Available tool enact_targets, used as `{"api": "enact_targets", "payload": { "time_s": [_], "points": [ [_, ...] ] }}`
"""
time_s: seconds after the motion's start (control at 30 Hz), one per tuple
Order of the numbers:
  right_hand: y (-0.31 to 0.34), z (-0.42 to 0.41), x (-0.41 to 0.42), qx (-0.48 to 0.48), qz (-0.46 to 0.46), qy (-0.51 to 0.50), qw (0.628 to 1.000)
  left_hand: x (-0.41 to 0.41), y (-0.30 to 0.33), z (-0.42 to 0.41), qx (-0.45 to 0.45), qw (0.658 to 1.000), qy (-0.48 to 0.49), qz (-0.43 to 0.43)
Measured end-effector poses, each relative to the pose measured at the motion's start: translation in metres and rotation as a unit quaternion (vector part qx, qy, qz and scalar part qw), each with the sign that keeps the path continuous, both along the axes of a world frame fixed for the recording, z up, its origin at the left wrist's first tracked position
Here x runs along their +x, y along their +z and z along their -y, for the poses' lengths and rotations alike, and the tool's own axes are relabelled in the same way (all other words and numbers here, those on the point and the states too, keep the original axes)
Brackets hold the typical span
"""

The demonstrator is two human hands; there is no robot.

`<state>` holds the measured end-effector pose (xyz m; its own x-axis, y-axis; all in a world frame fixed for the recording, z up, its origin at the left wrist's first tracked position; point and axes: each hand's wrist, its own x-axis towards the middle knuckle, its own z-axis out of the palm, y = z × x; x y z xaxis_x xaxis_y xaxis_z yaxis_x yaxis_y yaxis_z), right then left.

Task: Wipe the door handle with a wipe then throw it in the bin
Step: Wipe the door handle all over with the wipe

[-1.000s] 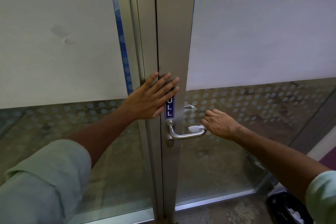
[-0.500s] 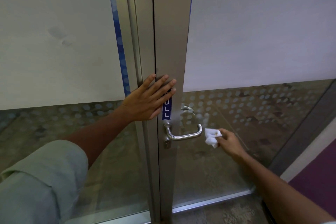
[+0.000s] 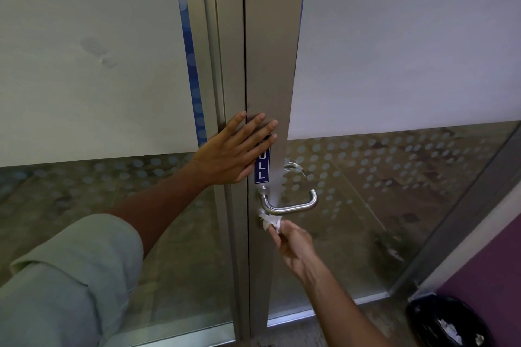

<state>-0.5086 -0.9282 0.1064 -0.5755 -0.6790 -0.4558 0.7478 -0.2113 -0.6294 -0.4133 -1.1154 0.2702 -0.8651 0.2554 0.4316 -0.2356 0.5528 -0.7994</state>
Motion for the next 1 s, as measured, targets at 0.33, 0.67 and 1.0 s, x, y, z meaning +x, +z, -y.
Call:
{"api": "enact_targets", "payload": {
  "time_s": [0.33,0.67,1.0],
  "points": [
    [0.019,0.029,0.019,-0.082,0.059,-0.04,0.994,0.001,0.001,-0.001,-0.003,1.0,0.006,0.002],
    [0.03,0.017,0.023,-0.12,0.128,-0.031,0.984,0.0,0.0,0.0,0.004,1.0,0.004,0.0],
    [0.04,-0.02,-0.007,-0.067,0.13,-0.007,0.989,-0.001,-0.003,0.003,0.01,1.0,-0.004,-0.003]
  ]
}}
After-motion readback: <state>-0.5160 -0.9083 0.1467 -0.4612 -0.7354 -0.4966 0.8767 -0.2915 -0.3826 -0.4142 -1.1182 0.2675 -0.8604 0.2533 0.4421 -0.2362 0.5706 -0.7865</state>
